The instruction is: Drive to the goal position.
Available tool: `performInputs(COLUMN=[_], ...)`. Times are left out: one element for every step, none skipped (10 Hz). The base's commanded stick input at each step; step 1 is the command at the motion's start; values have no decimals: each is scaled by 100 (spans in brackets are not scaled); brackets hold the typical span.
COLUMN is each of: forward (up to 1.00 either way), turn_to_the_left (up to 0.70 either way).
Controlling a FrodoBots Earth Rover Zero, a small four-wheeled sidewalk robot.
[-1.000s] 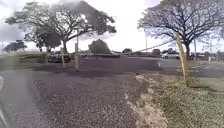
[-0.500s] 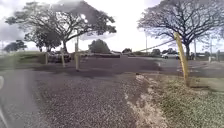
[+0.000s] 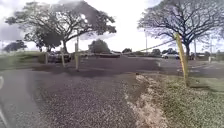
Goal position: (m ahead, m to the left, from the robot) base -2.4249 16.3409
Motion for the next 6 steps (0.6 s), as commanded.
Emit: performInputs(forward=[-12, -5, 0, 0, 0, 0], turn_to_the_left=[0, 0, 0, 0, 0, 0])
